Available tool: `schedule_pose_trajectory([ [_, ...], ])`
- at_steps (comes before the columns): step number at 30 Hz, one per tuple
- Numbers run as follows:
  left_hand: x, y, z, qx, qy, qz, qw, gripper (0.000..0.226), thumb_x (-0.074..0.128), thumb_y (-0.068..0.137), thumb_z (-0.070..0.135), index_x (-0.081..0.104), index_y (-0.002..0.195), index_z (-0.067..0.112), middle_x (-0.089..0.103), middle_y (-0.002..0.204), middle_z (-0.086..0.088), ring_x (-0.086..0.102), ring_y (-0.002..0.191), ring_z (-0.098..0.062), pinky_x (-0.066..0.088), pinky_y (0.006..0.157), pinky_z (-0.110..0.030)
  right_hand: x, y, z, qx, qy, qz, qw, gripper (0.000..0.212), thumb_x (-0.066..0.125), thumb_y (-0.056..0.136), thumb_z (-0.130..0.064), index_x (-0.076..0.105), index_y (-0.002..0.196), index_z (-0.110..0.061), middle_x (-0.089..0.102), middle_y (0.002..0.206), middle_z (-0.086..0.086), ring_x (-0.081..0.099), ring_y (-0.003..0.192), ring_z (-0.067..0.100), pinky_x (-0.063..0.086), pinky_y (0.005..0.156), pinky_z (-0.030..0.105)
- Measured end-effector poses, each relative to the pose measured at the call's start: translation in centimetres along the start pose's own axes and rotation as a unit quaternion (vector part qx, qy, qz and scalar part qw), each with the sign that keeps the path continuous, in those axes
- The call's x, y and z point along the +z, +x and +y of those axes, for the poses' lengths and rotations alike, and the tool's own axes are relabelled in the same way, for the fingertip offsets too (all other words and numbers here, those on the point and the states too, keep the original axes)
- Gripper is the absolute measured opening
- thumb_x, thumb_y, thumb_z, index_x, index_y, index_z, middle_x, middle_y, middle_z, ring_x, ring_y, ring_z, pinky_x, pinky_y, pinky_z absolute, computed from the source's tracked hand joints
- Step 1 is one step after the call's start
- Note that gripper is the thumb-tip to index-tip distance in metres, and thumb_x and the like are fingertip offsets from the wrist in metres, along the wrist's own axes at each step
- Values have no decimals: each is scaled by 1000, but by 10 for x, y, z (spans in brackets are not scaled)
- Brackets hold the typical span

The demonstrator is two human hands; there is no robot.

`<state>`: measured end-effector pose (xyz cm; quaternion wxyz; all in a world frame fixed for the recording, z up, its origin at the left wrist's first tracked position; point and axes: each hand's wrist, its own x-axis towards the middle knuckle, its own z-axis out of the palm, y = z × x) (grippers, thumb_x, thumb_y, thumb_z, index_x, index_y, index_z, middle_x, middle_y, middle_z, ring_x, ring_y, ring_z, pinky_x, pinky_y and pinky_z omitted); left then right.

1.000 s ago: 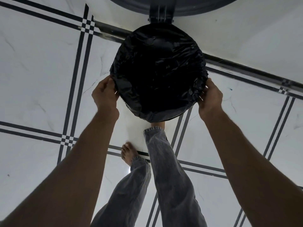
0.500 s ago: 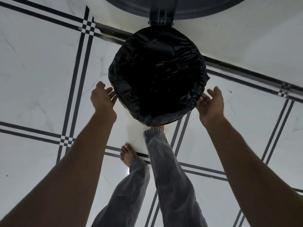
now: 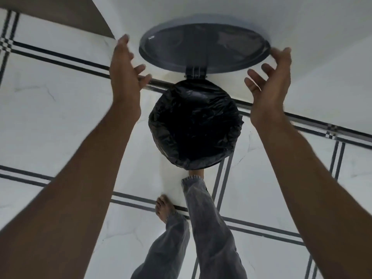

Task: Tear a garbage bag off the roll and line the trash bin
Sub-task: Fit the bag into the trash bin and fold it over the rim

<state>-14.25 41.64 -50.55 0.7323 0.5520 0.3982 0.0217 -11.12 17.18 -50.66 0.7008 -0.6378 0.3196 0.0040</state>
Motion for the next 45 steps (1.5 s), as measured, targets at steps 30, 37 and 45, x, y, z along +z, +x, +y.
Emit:
schedule_pose_trajectory([
  [30,-34,-75,-175,4,255,29,967,52,66,73,11,56,124,17,57,130,0,55,118,-22,51,100,-43,-85,-94,152,-79,-360,-69,927,37,57,87,0,62,118,-18,57,121,4,57,105,19,50,84,19],
  [37,-45,-79,-207,97,367,38,924,57,66,86,16,48,140,20,54,144,2,52,131,-23,47,103,-41,-98,-88,191,-97,-429,-92,893,51,59,93,-8,50,142,-18,44,142,6,50,120,16,32,88,-6],
  [45,-63,-116,-164,154,483,8,862,40,56,95,25,52,135,19,59,133,-3,58,118,-20,44,88,-28,-104,-108,152,-145,-466,-149,860,43,56,93,-12,53,135,-19,53,131,2,50,115,10,37,86,10],
])
